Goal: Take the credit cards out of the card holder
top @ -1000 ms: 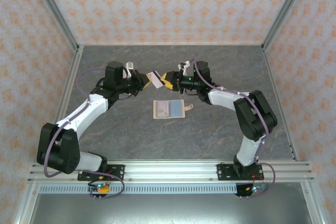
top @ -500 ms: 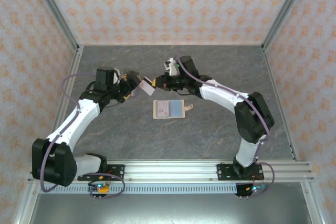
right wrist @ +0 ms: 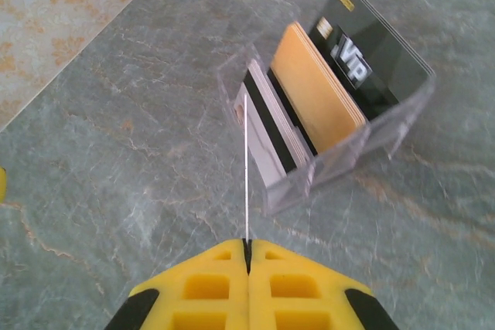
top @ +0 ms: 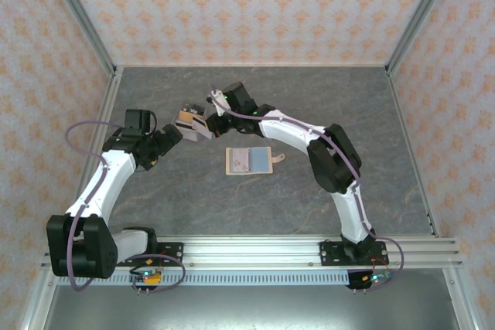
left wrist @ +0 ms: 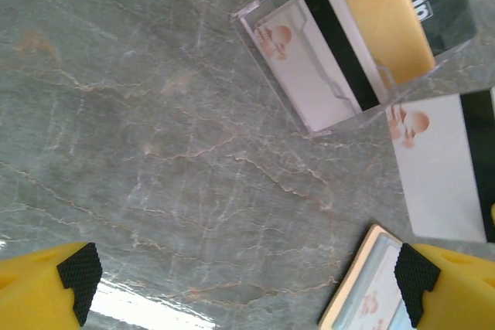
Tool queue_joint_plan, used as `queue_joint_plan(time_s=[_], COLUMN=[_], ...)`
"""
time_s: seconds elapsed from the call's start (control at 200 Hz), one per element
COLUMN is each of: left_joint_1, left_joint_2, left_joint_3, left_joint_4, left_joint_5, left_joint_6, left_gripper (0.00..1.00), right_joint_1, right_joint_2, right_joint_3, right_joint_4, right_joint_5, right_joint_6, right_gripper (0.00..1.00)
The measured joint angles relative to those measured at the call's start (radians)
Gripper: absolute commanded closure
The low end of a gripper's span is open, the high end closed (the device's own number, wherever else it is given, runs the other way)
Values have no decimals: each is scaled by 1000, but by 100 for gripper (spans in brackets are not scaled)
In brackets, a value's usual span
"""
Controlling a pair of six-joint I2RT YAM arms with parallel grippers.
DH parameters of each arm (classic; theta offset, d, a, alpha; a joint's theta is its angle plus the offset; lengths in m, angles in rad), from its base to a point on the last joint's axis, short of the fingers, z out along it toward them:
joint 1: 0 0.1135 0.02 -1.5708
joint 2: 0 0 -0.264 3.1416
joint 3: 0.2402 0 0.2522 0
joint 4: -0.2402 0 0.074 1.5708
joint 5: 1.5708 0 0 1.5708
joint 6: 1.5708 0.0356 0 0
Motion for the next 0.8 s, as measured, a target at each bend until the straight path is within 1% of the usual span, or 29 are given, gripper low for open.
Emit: queue_joint_plan(time_s=[0.23,0.45,0.661,0.801], left_joint_1=[21,26,27,27], left_joint_2=[0,8,30,36], left_joint_3=[-1,-1,-1,-1], left_joint_4=[-11,-10,-11,-11], left_joint_5=[-1,0,2,4], left_joint_6=[16,24,24,26], left_gripper=[0,0,0,0], right_joint_1=[11,10,10,10], right_joint_2=[82,220,276,283], right_joint_3=[92,249,311,316], right_joint_4=[84,84,62,45], right_joint_5=[-1,-6,-24,-45], right_joint_6=[-96,-146,-183,-207], right_gripper=[100,100,100,100])
